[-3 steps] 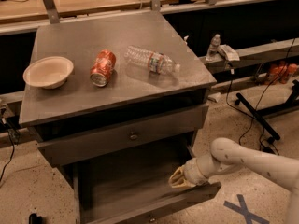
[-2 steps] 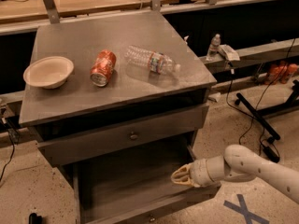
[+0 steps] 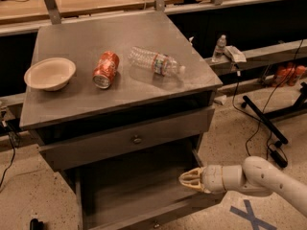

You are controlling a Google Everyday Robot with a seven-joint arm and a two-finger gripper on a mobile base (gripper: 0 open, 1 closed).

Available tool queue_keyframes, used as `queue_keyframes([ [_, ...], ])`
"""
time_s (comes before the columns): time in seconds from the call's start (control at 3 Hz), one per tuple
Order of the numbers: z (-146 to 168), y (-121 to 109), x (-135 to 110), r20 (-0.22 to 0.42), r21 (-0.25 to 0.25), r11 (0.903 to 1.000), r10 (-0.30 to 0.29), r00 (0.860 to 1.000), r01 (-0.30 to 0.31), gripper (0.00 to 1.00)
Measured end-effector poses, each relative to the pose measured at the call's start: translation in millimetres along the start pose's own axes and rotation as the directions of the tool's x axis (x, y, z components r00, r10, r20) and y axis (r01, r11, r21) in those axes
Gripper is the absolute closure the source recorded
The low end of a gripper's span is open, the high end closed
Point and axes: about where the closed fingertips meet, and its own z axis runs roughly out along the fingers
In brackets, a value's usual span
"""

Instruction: Close middle drawer

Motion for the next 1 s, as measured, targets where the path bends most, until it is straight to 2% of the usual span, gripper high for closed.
queue_keyframes([
  [1.0,5.2,2.2,-1.8,0.007,-0.009,1.0,0.0,1.0,0.0,0.16],
])
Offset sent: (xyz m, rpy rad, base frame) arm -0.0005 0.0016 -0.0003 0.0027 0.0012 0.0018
